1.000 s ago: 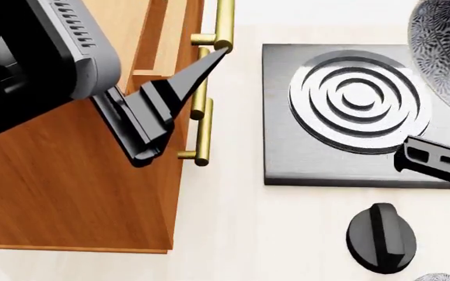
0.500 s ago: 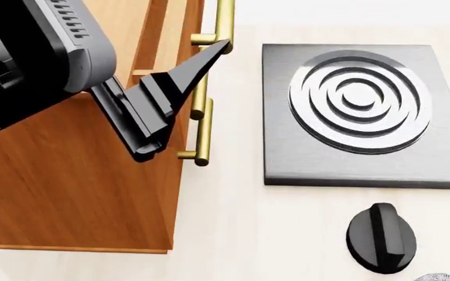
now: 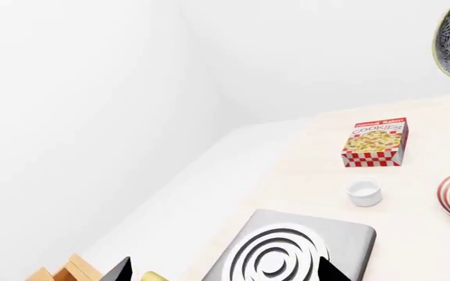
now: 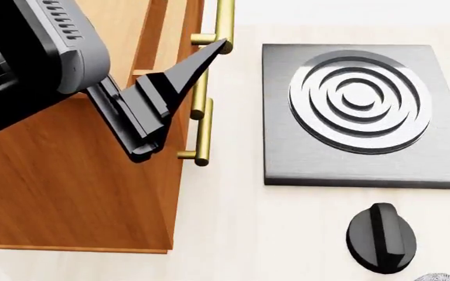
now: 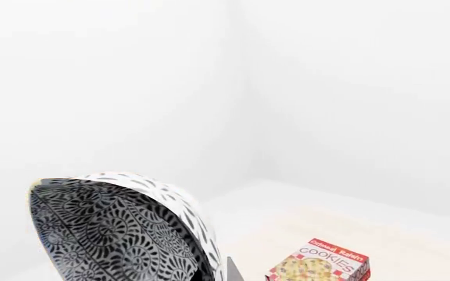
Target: Pick the akita bowl on the wooden cabinet and place it on the plate.
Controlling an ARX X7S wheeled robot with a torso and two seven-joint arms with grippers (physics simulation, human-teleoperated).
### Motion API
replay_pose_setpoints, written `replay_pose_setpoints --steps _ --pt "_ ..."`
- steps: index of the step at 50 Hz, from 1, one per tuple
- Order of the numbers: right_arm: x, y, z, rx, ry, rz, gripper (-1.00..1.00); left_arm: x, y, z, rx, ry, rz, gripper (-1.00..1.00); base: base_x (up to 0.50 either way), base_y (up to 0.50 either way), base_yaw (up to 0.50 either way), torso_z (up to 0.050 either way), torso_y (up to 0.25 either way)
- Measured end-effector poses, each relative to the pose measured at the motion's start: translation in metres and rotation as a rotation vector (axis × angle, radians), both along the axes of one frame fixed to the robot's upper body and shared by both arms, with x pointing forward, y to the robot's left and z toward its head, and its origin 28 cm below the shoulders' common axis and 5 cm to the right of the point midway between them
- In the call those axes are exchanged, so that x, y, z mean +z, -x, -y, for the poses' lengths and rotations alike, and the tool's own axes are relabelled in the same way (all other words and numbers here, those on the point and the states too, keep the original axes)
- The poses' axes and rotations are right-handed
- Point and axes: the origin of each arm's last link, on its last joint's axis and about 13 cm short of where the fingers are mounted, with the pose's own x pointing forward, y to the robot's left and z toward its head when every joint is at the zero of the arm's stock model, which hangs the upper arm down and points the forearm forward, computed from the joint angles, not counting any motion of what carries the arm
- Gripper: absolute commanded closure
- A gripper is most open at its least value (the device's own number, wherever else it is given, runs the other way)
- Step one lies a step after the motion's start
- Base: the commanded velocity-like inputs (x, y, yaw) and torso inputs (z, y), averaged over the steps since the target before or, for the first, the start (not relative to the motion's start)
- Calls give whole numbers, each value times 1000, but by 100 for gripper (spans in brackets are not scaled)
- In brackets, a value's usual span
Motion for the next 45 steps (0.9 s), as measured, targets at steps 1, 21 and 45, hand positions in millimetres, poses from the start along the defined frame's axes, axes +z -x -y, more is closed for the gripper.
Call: replay_pose_setpoints --steps 1,21,45 --pt "0 0 1 -4 -2 -2 100 0 0 0 0 0 0 -100 0 0 0 0 0" --pt "2 -2 21 -75 -36 -28 100 -3 -1 -1 1 3 -4 -100 0 0 0 0 1" --pt "4 -5 39 -75 -85 -62 100 -8 -2 -2 4 8 -13 -100 0 0 0 0 0"
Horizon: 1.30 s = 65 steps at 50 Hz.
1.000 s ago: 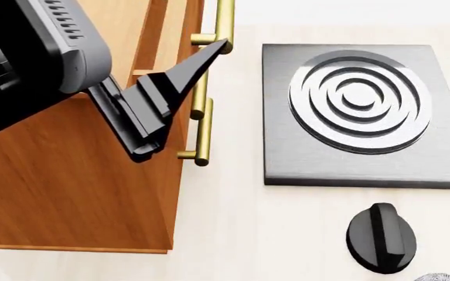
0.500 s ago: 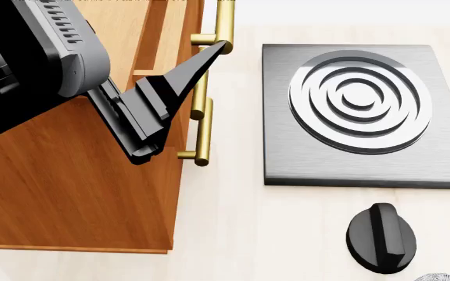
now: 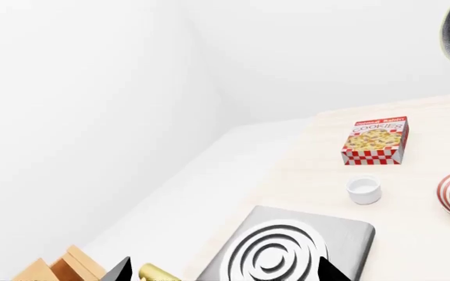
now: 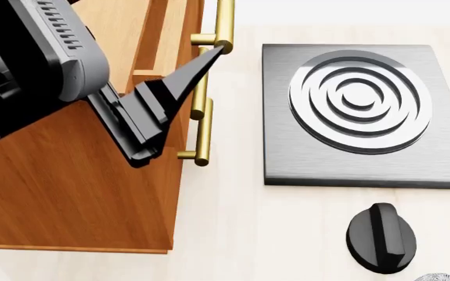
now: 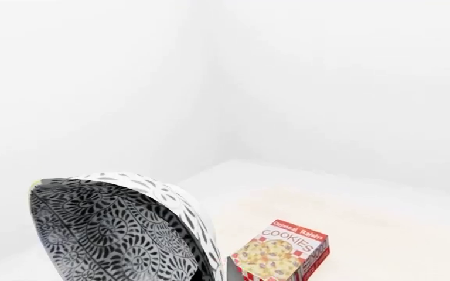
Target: Pick the akita bowl on the wooden cabinet and place it on the plate.
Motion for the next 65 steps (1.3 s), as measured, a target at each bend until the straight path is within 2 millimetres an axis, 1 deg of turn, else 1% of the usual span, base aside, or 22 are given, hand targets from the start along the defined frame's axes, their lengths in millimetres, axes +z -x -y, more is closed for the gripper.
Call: replay_pose_setpoints --steps 9,21,31,42,65 --pt "-1 3 5 61 -62 35 100 -2 -1 0 0 1 -4 -100 0 0 0 0 0" --pt "-3 9 9 185 -166 110 100 -5 -2 0 0 3 -10 -100 0 0 0 0 0" --pt "-6 9 12 257 -254 161 100 -7 -3 -1 2 6 -15 -100 0 0 0 0 1" --pt "-8 6 16 264 -320 165 100 -9 -3 -1 2 6 -19 -100 0 0 0 1 0" --pt "-18 -13 29 208 -419 105 100 -16 -6 -2 3 11 -34 -100 0 0 0 0 0"
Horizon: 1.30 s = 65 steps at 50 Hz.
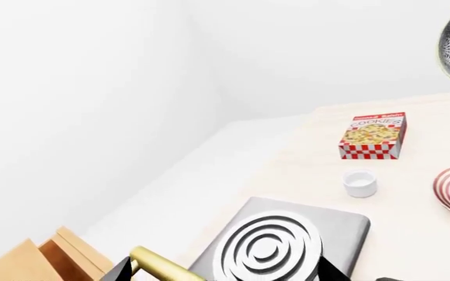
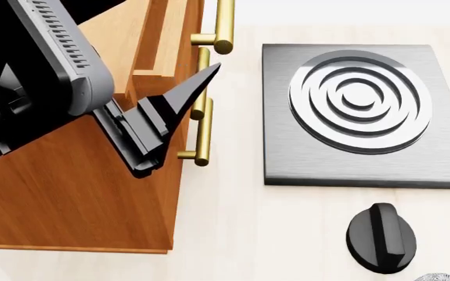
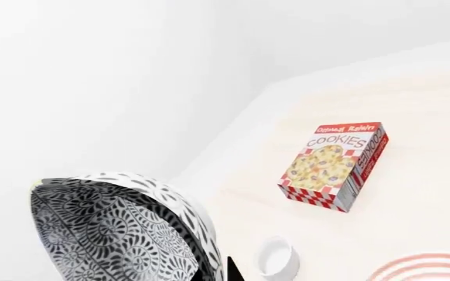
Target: Pick the akita bowl on the wooden cabinet and place it on the plate.
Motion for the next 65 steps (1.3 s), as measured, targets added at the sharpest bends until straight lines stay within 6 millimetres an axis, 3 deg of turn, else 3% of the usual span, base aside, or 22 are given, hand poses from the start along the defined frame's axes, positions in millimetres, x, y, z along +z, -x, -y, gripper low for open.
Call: replay_pose_setpoints --steps 65 --pt "-43 -8 27 -8 -373 -40 100 -9 -5 1 -1 8 -21 -100 0 0 0 0 0"
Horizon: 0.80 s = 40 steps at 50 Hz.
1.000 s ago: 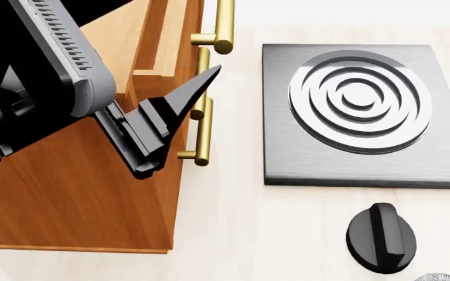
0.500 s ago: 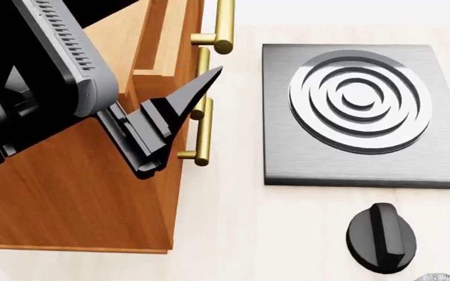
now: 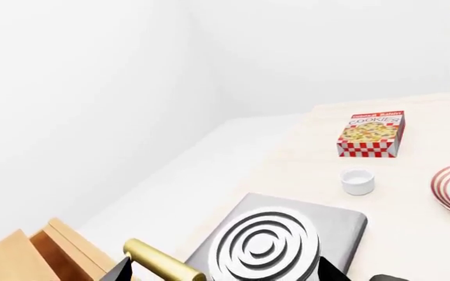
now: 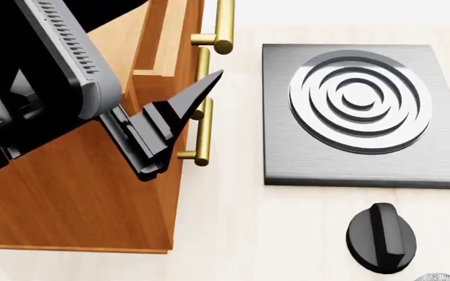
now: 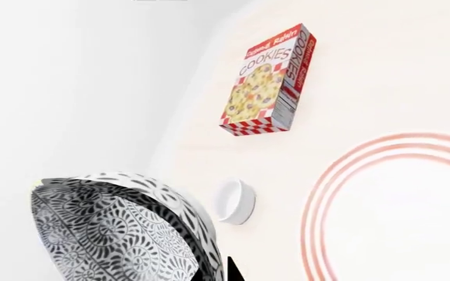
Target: Pick the akita bowl on the wooden cabinet and place it on the plate.
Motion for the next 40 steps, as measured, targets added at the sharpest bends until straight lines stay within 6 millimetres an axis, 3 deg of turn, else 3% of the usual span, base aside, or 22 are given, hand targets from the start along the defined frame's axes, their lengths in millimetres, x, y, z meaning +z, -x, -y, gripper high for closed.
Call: replay_pose_setpoints --steps 16,40 --pt "-15 4 11 -44 -79 6 100 -3 -3 0 1 2 -7 -100 0 0 0 0 0" --pt "-20 4 21 -57 -301 95 100 -11 -8 2 2 5 -25 -100 0 0 0 0 0"
